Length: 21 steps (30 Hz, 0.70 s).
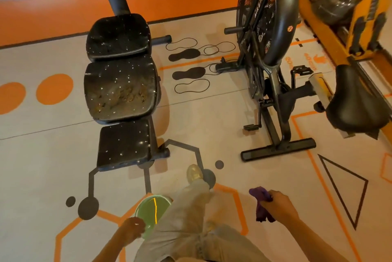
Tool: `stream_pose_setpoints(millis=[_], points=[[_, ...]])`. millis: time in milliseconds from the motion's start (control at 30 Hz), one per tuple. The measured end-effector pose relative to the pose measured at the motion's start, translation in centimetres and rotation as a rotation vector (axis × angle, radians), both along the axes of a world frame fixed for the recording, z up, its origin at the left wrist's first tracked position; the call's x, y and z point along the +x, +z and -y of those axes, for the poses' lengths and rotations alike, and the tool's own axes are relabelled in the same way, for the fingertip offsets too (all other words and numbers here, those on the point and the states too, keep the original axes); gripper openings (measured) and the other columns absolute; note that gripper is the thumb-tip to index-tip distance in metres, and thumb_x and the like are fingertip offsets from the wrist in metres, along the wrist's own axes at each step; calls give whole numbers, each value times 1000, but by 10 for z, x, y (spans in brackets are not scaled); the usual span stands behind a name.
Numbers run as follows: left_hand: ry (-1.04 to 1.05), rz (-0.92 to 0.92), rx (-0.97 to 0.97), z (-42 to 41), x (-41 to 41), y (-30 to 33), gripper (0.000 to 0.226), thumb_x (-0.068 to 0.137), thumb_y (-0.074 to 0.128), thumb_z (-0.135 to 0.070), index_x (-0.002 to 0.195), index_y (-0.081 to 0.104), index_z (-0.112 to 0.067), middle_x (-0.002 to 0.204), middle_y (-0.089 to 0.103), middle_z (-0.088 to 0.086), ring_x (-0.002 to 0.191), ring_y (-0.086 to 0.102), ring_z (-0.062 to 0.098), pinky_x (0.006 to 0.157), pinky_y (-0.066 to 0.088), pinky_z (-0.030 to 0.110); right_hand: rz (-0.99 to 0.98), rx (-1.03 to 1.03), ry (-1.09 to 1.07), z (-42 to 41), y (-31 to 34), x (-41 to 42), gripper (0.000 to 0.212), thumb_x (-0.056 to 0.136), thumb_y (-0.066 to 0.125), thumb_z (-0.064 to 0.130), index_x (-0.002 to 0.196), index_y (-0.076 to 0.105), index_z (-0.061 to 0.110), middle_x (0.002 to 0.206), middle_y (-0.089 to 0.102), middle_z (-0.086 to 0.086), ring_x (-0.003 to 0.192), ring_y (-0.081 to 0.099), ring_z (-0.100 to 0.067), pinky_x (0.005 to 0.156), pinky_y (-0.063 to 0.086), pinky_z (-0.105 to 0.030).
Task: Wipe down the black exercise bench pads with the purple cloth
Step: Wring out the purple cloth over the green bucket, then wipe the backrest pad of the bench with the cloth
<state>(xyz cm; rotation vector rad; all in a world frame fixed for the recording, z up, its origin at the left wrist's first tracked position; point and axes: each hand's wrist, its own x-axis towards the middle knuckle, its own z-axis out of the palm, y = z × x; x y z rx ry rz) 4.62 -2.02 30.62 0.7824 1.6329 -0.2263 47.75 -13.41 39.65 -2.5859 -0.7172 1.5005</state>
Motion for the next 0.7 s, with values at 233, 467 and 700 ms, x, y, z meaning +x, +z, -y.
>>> stream_pose_setpoints(millis=[233, 467, 700], points=[[-322, 104, 250, -183, 144, 49, 13, 95, 55, -7, 96, 68, -4, 92, 67, 9, 84, 65, 19, 76, 52, 25, 92, -167, -43, -88, 7, 48, 30, 91, 59, 19, 61, 56, 19, 54, 59, 3, 50, 54, -9, 40, 32, -10], [-236, 318, 340, -294, 241, 91, 22, 99, 50, -10, 119, 58, -8, 106, 67, 10, 101, 64, 24, 82, 51, 16, 124, -169, -27, -202, -5, 86, 8, 87, 62, 21, 82, 61, 15, 69, 65, -1, 64, 61, -15, 53, 42, -22], [19, 87, 203, -311, 216, 49, 29, 95, 52, -3, 73, 65, -15, 77, 63, 8, 75, 58, 23, 73, 51, 41, 25, -19, 258, -380, -5, 115, 29, 92, 57, 28, 66, 67, 21, 63, 64, 2, 65, 63, -15, 59, 41, -21]])
